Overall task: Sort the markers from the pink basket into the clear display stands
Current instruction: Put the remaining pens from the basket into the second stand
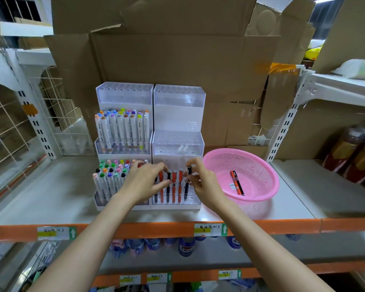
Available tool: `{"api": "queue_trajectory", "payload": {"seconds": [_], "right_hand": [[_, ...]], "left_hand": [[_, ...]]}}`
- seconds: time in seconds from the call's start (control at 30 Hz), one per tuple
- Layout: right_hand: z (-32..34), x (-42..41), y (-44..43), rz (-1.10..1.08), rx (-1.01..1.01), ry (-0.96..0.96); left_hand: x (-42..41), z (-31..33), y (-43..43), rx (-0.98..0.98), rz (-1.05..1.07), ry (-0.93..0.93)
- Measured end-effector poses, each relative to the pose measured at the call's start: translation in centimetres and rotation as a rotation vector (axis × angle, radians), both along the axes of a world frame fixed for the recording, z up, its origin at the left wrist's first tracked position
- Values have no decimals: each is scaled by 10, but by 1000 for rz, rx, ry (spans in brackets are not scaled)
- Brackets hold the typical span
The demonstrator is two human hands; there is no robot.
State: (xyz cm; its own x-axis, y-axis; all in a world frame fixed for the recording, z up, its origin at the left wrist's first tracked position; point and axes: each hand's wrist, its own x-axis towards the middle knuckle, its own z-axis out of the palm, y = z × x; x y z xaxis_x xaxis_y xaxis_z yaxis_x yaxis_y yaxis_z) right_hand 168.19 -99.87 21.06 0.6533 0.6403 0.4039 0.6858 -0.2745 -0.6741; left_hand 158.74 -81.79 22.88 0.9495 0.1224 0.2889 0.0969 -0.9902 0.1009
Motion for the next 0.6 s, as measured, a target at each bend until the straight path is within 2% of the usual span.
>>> {"api": "queue_trajectory", "payload": {"seconds": [0.4,0.6], "right_hand": [[-9,3,-1,26,-33,28],[-7,3,-2,52,-3,128]], "left_hand": [[2,-2,1,-11,0,-3],[2,-2,0,-11,6,-4]]}}
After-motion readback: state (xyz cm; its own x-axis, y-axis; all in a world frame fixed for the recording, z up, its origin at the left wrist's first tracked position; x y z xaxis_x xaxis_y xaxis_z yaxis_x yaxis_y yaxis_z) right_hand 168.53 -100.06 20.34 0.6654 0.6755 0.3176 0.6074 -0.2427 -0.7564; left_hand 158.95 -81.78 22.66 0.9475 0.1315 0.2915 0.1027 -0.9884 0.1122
